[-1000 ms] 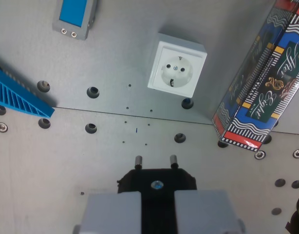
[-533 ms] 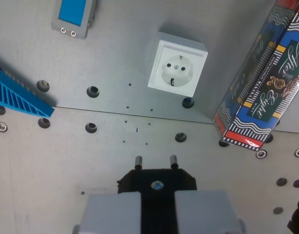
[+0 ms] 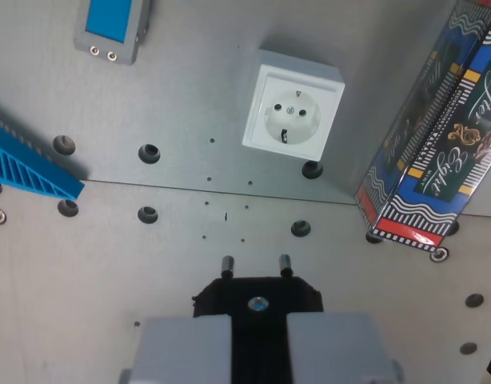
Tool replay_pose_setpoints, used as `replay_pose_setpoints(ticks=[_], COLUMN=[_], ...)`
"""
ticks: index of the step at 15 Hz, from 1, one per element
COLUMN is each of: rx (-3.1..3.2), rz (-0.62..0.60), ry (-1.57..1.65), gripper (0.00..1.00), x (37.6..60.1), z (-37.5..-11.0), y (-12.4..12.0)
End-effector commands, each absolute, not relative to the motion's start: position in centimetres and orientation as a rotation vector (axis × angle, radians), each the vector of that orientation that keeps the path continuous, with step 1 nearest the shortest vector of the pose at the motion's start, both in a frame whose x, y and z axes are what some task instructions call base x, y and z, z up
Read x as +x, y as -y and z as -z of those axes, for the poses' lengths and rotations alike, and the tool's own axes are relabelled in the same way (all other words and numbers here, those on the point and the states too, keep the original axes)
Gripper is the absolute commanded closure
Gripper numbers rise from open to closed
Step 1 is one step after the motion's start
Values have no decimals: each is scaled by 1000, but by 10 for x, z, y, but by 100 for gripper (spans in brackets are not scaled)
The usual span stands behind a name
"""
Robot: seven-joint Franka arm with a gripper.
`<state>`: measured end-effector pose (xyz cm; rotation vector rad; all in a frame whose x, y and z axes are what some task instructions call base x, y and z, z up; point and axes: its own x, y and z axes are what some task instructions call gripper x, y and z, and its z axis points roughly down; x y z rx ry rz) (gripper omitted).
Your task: Move above the white socket
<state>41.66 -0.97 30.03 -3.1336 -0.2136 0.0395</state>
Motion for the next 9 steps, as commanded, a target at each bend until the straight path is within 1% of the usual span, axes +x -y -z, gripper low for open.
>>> replay_pose_setpoints(ticks=[1,9], rx=[-3141,-3137], rz=[114,92], ry=[99,3], gripper=[100,100], x=[412,411], z=[-285,-248], y=[15,21])
